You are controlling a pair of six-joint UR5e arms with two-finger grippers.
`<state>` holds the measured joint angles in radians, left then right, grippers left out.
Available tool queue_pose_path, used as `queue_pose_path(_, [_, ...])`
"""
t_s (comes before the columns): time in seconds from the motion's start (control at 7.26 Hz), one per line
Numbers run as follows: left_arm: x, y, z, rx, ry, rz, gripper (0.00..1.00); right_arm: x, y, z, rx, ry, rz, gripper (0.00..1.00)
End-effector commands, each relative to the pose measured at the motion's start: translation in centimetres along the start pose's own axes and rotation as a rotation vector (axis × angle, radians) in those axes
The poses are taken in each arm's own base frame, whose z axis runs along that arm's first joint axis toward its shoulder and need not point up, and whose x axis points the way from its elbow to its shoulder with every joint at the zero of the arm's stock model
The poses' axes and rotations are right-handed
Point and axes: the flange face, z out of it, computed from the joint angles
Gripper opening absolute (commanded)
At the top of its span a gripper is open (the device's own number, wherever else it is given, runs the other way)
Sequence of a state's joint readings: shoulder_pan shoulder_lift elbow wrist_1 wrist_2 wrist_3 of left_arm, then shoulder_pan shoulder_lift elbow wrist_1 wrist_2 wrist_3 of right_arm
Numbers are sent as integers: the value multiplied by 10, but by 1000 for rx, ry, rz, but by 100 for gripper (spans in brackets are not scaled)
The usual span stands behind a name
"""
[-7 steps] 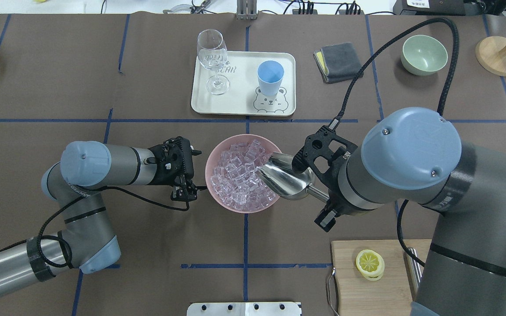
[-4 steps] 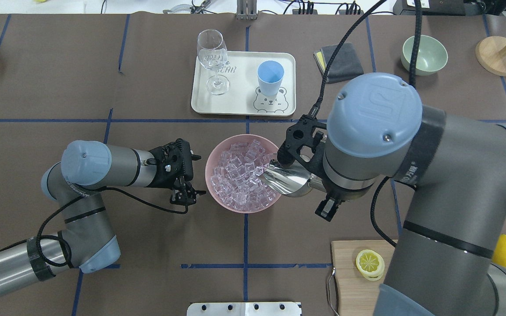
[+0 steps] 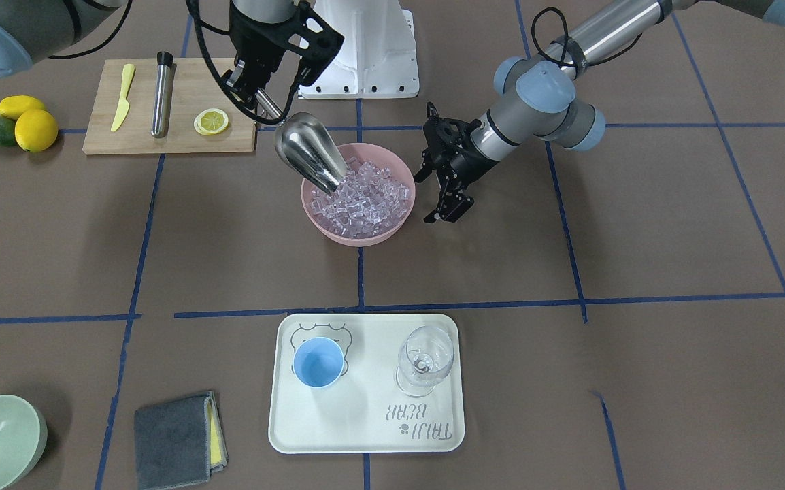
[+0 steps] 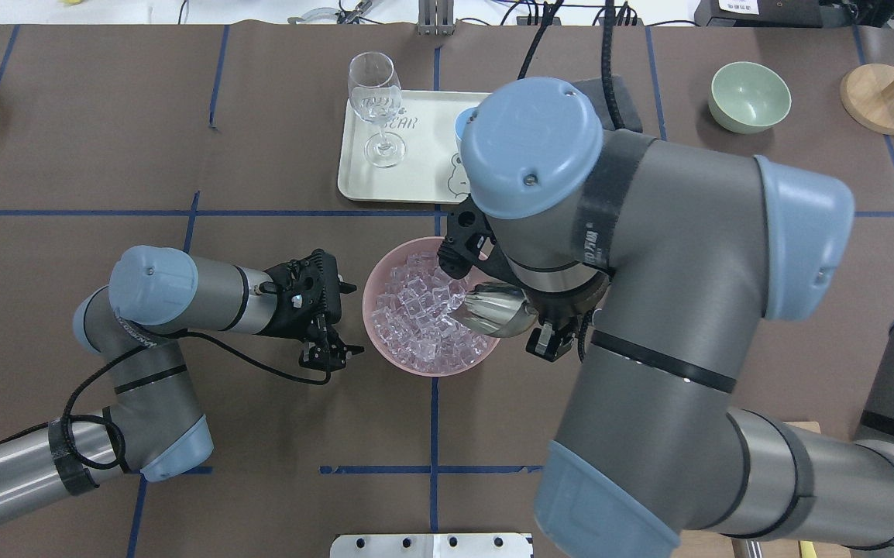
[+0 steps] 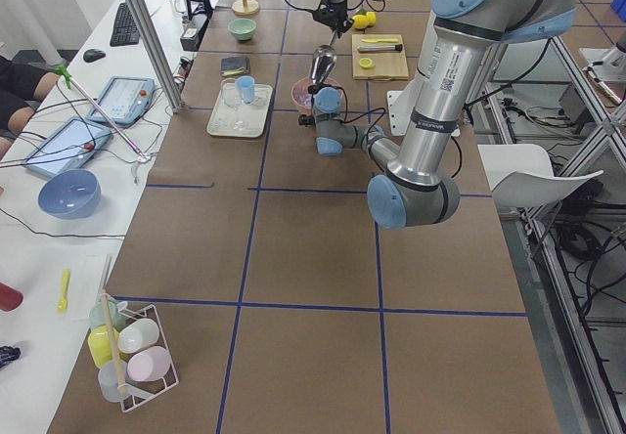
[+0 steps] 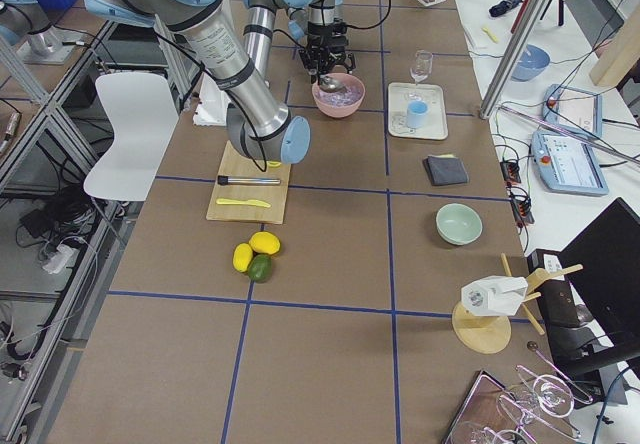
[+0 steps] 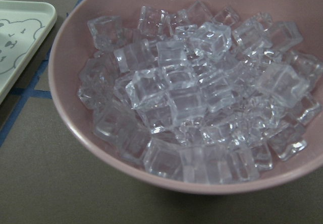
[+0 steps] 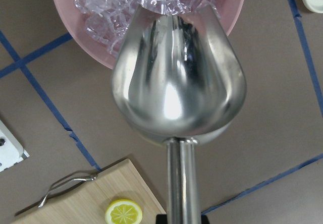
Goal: Put ice in cup with scoop
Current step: 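Lower the scoop into the ice cubes with the right gripper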
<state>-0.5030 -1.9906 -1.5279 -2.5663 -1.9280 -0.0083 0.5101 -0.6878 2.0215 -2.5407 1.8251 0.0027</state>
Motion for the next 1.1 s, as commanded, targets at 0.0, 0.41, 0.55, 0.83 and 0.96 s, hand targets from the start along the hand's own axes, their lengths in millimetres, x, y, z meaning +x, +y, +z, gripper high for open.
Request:
queue_pose_path(0.0, [1, -6, 0, 9, 13, -27, 100, 2, -11, -7, -82, 36, -71, 0])
queue_pose_path(0.41, [3, -9, -2, 15, 56, -47, 100, 5, -42, -4, -141, 56, -87, 0])
queue_pose_path(0.55, [2, -9, -3, 16, 56, -47, 100, 5, -43, -1, -149, 56, -88, 0])
queue_pose_path(0.83, [0, -9, -4, 19, 53, -47, 100, 5, -47, 2, -161, 64, -90, 0])
queue_pose_path(0.96, [0, -9, -4, 21, 53, -48, 100, 3, -48, 4, -163, 65, -92, 0])
